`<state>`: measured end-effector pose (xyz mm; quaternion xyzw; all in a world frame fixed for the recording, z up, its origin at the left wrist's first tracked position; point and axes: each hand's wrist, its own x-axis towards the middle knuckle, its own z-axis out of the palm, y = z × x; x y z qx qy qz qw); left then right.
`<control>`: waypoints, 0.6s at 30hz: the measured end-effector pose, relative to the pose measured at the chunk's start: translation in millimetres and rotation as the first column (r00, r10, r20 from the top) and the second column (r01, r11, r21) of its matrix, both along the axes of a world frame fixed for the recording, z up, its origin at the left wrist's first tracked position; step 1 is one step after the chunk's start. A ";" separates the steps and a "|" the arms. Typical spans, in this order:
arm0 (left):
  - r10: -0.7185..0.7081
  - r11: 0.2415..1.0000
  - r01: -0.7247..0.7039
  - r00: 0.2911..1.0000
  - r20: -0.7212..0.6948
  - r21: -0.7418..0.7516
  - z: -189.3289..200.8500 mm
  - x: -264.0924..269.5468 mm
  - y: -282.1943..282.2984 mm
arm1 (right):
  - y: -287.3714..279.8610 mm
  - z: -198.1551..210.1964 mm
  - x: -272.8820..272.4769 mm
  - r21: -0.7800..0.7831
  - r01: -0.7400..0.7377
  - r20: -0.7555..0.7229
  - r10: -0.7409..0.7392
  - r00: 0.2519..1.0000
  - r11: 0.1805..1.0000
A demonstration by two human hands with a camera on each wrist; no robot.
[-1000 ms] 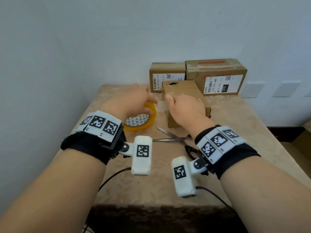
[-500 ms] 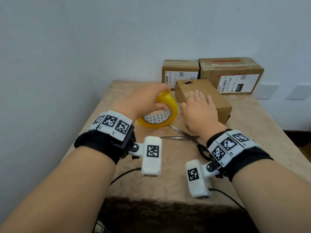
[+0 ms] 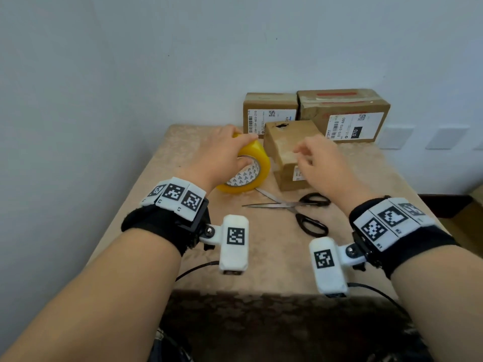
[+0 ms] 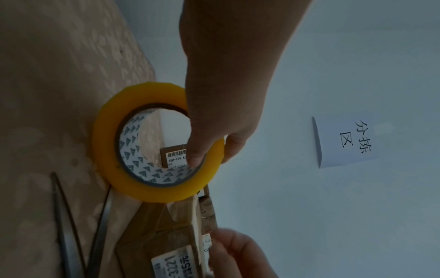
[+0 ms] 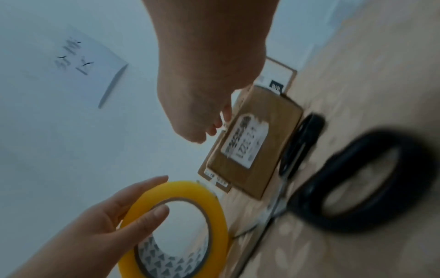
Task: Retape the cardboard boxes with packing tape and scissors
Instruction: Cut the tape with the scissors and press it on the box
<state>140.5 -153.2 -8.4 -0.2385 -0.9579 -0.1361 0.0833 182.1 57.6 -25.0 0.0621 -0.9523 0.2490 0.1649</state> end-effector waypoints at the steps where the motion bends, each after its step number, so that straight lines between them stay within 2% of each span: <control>1: 0.006 1.000 -0.006 1.000 -0.006 -0.005 0.4 1.2 0.3 | 5.0 3.5 6.5 0.010 -0.007 0.043 0.006 0.999 1.000; 2: 0.013 1.000 -0.013 1.000 -0.009 -0.009 0.9 2.6 0.6 | 8.1 6.4 13.2 0.027 -0.037 0.157 0.033 0.987 0.999; 4: 0.033 0.999 -0.033 0.999 0.000 -0.017 2.6 5.8 1.7 | 9.6 6.2 25.6 0.142 -0.144 0.433 0.070 0.899 0.979; 6: 0.048 0.999 -0.047 0.999 0.003 -0.027 4.5 9.2 3.9 | 8.4 -0.9 34.9 0.284 -0.242 0.582 0.034 0.812 0.928; 8: 0.062 0.998 -0.062 0.998 0.005 -0.028 6.1 13.0 6.9 | 5.0 -6.2 42.6 0.370 -0.251 0.608 -0.029 0.793 0.894; 12: 0.061 0.992 -0.060 0.998 0.011 -0.111 10.8 15.0 11.9 | 5.5 -6.3 50.2 0.426 -0.225 0.567 -0.065 0.821 0.876; 15: 0.029 0.981 -0.019 0.998 0.047 -0.191 21.2 11.0 11.0 | 12.8 4.5 59.5 0.377 -0.211 0.596 -0.062 0.801 0.902; 18: 0.003 0.980 0.017 0.995 0.104 -0.199 29.8 9.9 9.1 | 29.1 27.4 74.1 0.289 -0.172 0.597 -0.037 0.801 0.942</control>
